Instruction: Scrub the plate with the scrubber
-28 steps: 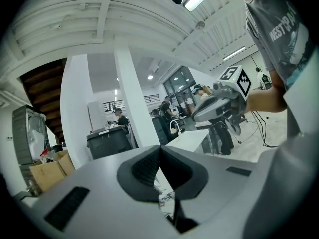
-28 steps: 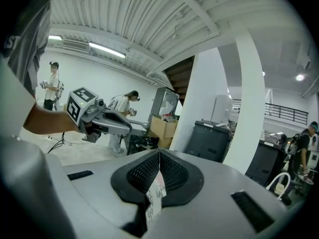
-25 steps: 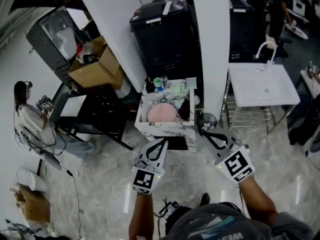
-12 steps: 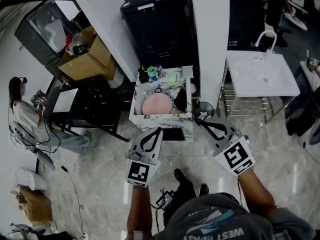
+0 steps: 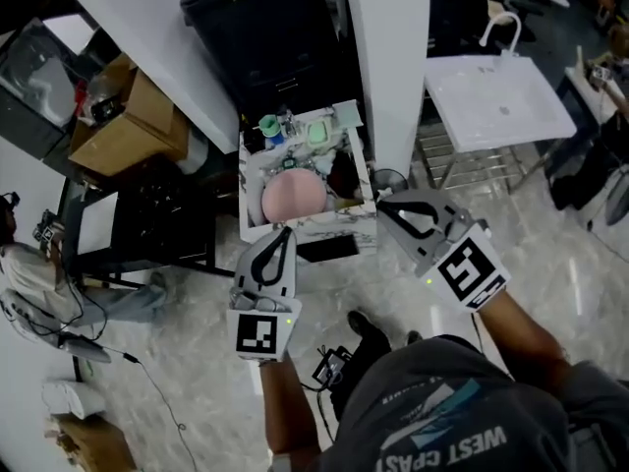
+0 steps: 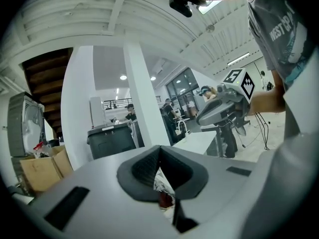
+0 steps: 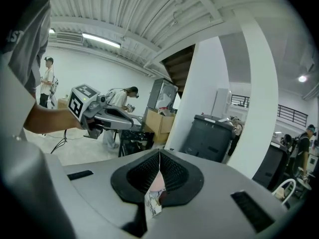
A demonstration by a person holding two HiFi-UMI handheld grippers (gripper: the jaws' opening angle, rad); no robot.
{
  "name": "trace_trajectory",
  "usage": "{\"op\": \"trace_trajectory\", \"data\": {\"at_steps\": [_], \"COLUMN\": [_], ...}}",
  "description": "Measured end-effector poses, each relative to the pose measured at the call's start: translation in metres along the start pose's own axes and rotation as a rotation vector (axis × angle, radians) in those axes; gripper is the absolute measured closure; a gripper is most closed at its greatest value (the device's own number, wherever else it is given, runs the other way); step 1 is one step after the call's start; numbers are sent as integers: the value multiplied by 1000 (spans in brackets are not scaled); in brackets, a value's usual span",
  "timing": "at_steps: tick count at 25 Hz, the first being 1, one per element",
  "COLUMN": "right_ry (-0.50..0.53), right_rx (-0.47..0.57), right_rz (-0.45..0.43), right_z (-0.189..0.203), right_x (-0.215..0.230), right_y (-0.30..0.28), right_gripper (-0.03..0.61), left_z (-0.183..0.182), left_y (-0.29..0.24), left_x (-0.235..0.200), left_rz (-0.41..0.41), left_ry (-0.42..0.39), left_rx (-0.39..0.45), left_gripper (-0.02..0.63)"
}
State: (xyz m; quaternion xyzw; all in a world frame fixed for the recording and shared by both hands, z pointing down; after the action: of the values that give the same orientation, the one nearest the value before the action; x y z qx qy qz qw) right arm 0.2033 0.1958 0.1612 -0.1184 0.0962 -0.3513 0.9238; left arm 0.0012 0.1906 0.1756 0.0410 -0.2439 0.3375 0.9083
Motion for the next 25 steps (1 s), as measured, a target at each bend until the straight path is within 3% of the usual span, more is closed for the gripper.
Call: {"op": "trace_trajectory", "data": {"at_steps": [5, 11, 25], "right_ry": [-7, -12, -26], "right_rx": [-30, -42, -72], "right_rz": [16, 45, 15], "right_z": [-7, -13, -20], "right_x": [0, 3, 34], "right_y": [-51, -92, -160], "right_gripper": [548, 549, 549], "left_z": [35, 64, 97], "left_y": [-5, -25, -57], "left_x": [-45, -77, -124], "left_rz": [-4, 52, 37], "left_ry": [33, 15, 39], "left_rx": [-17, -4, -42], "left_gripper": [612, 612, 612]}}
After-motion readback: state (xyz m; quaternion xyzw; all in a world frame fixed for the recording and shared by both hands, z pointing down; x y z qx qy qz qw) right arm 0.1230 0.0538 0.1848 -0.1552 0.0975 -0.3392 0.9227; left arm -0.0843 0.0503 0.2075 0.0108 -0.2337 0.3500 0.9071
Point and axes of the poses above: the fingertips, and each gripper's own axes: y backward along the fingers, x to its right, z out of its underside, the point moved 6 cm from there along y, backward along the fingers, and after that the axes turned 14 degrees about -y, right-handed, at the moved point
